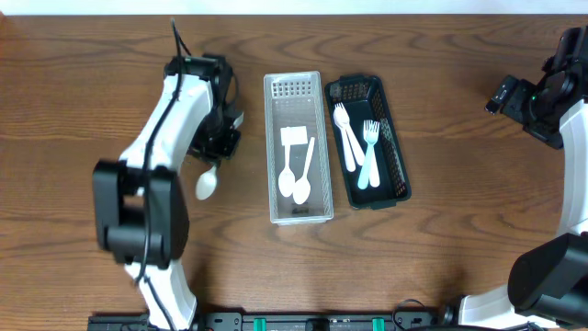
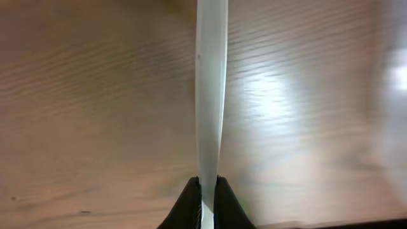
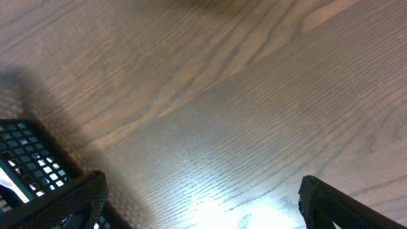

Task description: Pack container

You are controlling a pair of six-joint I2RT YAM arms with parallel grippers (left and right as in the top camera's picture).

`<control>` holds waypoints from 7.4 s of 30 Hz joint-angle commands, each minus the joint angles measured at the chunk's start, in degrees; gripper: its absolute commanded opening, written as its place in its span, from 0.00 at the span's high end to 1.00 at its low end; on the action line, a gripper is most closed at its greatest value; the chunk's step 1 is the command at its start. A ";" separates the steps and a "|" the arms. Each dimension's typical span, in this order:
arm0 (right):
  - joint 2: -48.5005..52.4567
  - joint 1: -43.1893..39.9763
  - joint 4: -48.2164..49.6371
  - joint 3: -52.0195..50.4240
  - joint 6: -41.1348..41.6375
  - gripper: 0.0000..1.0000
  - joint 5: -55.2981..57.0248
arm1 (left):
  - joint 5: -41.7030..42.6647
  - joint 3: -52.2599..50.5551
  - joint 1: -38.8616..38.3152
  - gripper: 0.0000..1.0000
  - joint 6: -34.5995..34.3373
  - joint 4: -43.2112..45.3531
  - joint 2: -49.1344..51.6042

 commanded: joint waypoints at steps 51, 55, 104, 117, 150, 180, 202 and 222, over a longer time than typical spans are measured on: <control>0.28 -0.15 -1.64 -0.37 -0.39 0.01 -0.17 | -0.39 0.92 8.83 0.44 32.13 23.58 8.41; 0.28 -0.15 -1.64 -0.37 -0.42 0.01 -0.17 | -0.46 0.92 9.07 0.45 37.83 23.76 10.78; 0.28 -0.04 -1.73 -0.37 -0.87 0.01 -0.20 | 10.36 0.83 -12.09 0.94 -28.15 18.01 -11.65; 0.31 0.70 -1.66 -0.46 -6.97 0.01 -0.22 | 10.40 2.80 -13.86 0.49 -28.15 21.16 -6.49; 0.37 24.68 25.42 -34.49 -6.86 0.99 -15.32 | 9.86 5.27 -9.27 0.48 -24.24 7.26 -32.41; -53.44 22.03 8.90 -7.54 -11.93 0.41 -3.19 | -13.62 5.27 -9.27 0.02 -18.88 -2.12 -73.88; -66.16 22.03 0.42 -7.56 -11.78 0.01 -3.19 | -15.67 5.27 -9.27 0.02 -18.88 -13.49 -78.77; -66.14 22.01 -0.24 -7.56 -5.38 0.01 2.56 | -15.67 5.27 -9.27 0.02 -18.88 -13.49 -78.77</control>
